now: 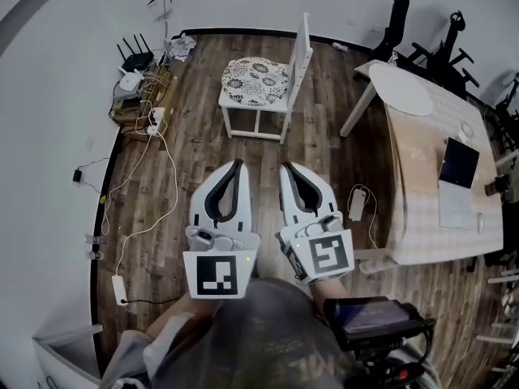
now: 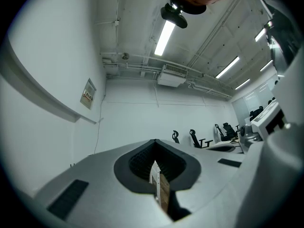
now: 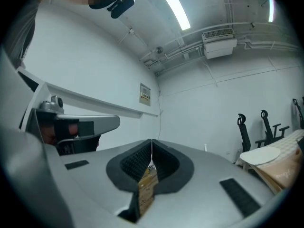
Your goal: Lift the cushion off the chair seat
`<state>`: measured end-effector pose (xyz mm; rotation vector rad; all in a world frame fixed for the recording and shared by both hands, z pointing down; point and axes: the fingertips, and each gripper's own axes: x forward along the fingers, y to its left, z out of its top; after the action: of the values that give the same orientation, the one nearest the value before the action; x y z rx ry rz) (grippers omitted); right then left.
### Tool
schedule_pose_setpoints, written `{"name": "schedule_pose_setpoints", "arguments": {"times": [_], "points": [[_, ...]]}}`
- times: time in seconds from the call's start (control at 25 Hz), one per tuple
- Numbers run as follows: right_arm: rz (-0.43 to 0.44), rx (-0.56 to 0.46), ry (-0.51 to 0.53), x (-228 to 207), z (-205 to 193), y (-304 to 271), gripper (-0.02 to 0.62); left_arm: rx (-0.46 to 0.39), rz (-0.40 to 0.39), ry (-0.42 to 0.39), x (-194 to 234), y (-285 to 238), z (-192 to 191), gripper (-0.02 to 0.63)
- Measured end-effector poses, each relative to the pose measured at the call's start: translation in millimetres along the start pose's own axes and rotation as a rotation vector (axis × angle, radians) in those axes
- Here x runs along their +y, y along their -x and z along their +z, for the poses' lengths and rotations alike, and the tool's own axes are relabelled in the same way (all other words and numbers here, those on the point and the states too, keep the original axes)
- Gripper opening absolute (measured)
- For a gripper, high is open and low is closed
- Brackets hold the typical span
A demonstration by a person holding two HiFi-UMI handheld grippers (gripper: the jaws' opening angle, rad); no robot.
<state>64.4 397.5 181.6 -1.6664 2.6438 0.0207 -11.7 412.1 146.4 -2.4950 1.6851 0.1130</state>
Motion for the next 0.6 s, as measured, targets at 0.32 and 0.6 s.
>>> {"name": "schedule_pose_setpoints", "arguments": {"times": [0.32, 0.6], "points": [[0.018, -0.024, 0.032, 3, 1, -48, 0.008, -0.019, 0.003, 0.03, 42, -35, -5, 0.006], [-0.016, -0.02, 0.035, -13, -3, -60, 0.008, 0.015, -0.033, 0.054, 40, -56, -22, 0.006]]}}
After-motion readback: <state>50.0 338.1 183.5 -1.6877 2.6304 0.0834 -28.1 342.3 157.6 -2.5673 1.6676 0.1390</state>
